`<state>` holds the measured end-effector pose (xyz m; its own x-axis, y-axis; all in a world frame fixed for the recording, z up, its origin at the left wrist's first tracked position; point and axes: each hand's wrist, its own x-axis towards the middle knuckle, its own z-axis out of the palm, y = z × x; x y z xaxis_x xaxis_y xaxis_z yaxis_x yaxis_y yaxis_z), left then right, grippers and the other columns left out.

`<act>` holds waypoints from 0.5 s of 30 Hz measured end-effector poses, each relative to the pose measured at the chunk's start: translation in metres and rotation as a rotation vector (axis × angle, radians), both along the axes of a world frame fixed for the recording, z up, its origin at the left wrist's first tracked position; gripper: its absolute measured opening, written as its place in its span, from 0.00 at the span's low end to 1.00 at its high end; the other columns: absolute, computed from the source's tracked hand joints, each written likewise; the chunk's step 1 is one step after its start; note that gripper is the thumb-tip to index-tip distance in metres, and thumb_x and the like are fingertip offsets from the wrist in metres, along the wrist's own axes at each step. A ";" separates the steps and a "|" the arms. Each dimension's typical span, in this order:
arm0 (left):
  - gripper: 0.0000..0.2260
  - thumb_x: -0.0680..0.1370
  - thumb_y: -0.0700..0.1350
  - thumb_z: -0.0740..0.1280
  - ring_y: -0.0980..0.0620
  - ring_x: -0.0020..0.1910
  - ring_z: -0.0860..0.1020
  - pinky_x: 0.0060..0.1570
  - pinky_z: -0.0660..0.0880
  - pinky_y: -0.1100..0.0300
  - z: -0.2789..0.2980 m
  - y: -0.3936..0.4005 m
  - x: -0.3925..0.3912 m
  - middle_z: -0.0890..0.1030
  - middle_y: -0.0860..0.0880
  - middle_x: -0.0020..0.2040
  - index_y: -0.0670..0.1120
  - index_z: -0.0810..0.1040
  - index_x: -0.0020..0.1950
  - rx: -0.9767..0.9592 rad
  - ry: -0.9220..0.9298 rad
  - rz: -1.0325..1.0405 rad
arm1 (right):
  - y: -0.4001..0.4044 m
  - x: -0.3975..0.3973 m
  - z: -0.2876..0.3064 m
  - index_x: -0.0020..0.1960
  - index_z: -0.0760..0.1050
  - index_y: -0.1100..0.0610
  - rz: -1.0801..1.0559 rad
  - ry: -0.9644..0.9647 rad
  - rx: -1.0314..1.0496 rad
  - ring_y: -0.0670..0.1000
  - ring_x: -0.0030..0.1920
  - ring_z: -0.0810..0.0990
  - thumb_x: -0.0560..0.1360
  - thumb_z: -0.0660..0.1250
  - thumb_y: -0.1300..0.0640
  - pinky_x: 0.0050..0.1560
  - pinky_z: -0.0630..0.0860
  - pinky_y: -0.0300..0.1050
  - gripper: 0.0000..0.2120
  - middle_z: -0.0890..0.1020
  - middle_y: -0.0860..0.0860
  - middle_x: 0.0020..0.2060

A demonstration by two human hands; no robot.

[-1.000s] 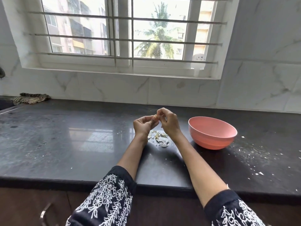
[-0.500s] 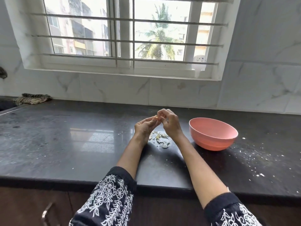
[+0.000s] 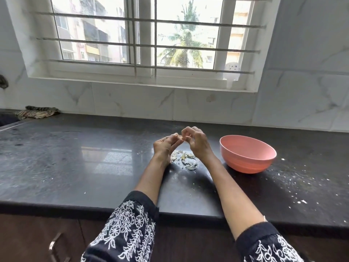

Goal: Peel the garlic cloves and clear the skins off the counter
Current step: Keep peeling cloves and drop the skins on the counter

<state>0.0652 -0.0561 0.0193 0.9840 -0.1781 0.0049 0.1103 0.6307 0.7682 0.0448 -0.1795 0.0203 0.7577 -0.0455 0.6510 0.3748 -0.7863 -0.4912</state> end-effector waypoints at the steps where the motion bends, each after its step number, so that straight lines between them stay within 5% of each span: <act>1: 0.02 0.73 0.30 0.67 0.52 0.27 0.81 0.36 0.80 0.64 0.000 0.000 0.000 0.81 0.45 0.27 0.34 0.77 0.40 -0.012 0.006 0.018 | 0.000 -0.001 0.001 0.45 0.77 0.60 -0.004 0.002 0.002 0.49 0.45 0.71 0.73 0.66 0.66 0.43 0.66 0.42 0.03 0.74 0.50 0.40; 10: 0.04 0.76 0.35 0.66 0.53 0.27 0.81 0.40 0.80 0.62 -0.002 0.003 0.004 0.81 0.47 0.28 0.37 0.76 0.41 -0.060 0.022 0.075 | -0.002 -0.006 0.006 0.37 0.77 0.56 -0.082 -0.041 0.142 0.47 0.37 0.79 0.69 0.69 0.66 0.39 0.71 0.37 0.06 0.82 0.48 0.34; 15: 0.05 0.76 0.34 0.65 0.54 0.27 0.81 0.37 0.81 0.62 -0.003 0.001 0.002 0.81 0.47 0.27 0.37 0.76 0.40 -0.008 0.004 0.062 | -0.001 -0.008 0.009 0.33 0.79 0.53 0.008 -0.009 0.445 0.48 0.35 0.81 0.66 0.71 0.69 0.40 0.77 0.42 0.12 0.84 0.52 0.35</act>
<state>0.0671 -0.0546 0.0165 0.9931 -0.1171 0.0026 0.0737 0.6424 0.7628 0.0364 -0.1807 0.0291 0.7538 -0.3170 0.5757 0.3853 -0.4965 -0.7779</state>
